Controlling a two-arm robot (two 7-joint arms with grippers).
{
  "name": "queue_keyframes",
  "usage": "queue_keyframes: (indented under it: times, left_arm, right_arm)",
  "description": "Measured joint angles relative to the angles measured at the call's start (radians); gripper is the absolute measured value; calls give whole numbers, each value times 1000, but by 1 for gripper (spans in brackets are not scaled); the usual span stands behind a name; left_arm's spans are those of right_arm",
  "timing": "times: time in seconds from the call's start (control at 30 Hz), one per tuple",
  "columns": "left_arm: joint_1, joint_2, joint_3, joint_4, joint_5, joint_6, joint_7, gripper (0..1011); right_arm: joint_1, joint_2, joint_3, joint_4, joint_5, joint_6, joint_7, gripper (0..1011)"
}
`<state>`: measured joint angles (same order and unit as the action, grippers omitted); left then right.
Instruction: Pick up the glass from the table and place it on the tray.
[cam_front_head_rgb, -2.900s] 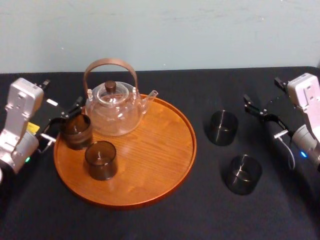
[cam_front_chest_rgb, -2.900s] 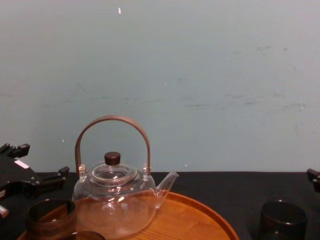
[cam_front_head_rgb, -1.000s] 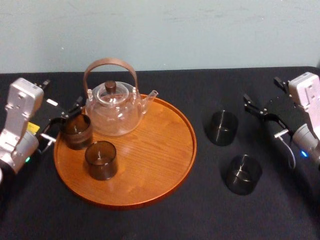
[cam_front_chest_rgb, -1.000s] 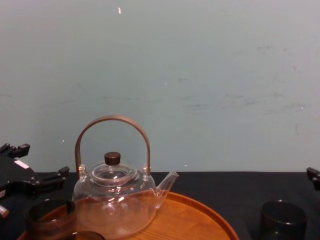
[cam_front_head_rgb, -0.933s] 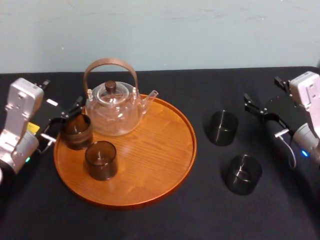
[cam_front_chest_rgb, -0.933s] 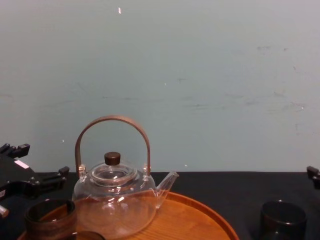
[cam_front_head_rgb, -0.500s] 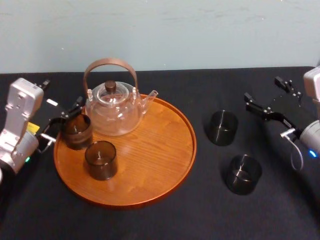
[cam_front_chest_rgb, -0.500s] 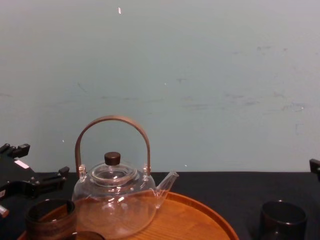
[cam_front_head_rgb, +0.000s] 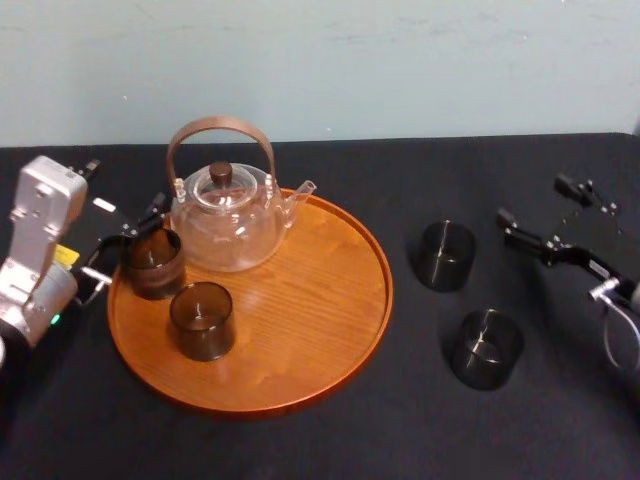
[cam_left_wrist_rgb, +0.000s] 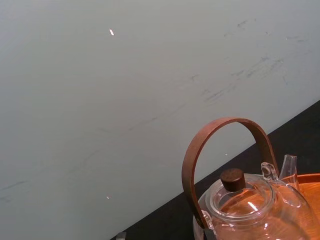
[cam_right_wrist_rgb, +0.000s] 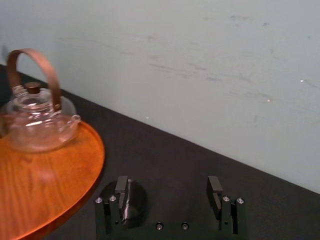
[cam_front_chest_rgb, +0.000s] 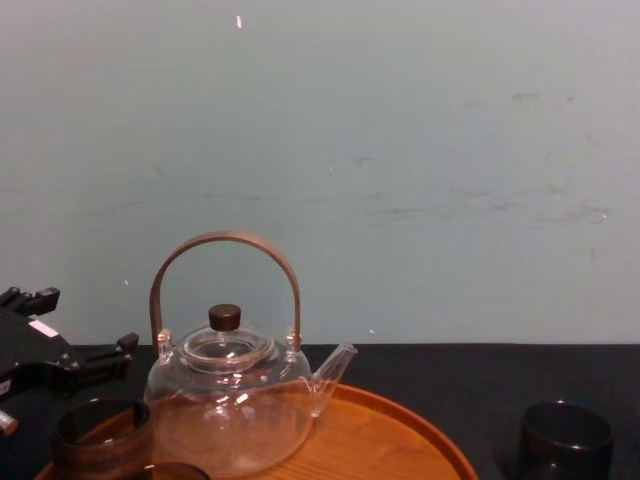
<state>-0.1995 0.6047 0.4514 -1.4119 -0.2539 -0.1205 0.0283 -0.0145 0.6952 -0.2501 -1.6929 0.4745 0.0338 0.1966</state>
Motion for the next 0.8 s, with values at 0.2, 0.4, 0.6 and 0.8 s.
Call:
queue_keyframes:
  times: [0.2, 0.4, 0.6, 0.8]
  left_arm:
    - [0, 0, 0, 0, 0, 0, 0, 1001]
    - [0, 0, 0, 0, 0, 0, 0, 1001]
    - [0, 0, 0, 0, 0, 0, 0, 1001]
    - [0, 0, 0, 0, 0, 0, 0, 1001]
  right_arm:
    - [-48, 32, 28, -39, 14, 7, 42, 1002]
    - [-100, 76, 54, -68, 20, 5, 115, 1002]
    - [-125, 101, 65, -77, 15, -5, 164, 1002]
    - [-140, 115, 71, -79, 6, -8, 213, 1002]
